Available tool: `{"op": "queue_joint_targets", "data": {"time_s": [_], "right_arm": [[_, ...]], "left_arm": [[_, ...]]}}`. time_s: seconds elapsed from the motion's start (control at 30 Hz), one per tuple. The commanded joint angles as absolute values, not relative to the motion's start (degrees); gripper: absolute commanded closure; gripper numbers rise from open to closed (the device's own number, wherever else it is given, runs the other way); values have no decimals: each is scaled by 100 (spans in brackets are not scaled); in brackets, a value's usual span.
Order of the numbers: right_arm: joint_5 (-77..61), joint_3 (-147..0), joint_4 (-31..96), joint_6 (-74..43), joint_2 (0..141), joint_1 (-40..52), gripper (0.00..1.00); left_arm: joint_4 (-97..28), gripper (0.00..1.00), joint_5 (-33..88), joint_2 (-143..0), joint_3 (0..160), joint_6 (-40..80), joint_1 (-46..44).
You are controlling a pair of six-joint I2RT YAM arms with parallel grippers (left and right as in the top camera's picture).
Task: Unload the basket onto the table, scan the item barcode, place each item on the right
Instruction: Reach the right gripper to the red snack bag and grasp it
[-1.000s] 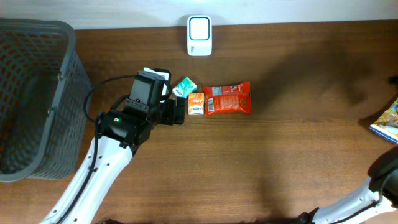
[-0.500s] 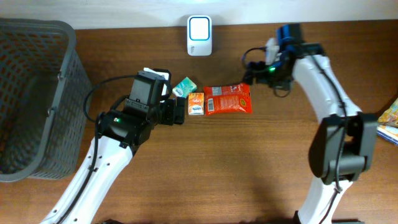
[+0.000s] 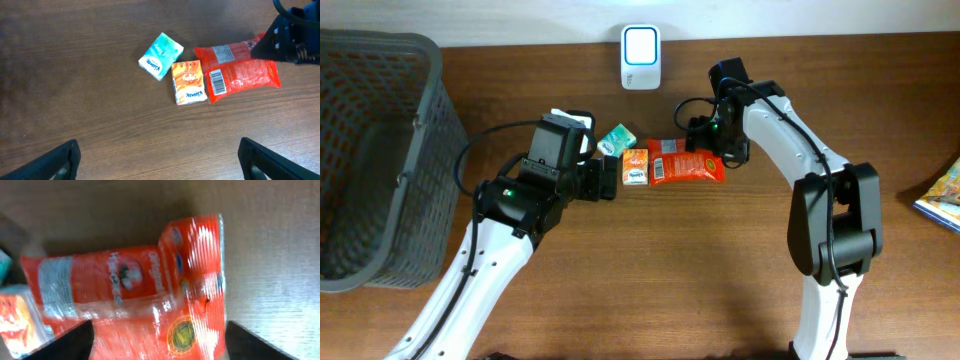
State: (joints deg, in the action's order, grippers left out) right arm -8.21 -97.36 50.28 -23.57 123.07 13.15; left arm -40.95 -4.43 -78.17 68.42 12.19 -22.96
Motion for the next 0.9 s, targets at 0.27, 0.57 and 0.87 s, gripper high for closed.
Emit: {"op": "queue_joint_targets", "data": {"time_s": [0.27,0.57,0.87], "right_arm": [[-679,-9727,4436,-2137,12543,1553,91],[-685,-9804,6949,-2126,12256,1682,96],[368,-10302,6617,-1415,11922,1562,1]], "left_arm": [[-4086,1,-381,-7811,6860,1232,-2309],[-4086,1,-381,-7811,6860,1234,-2309],[-4088,1,-381,-7808,6860,1234,-2309]]}}
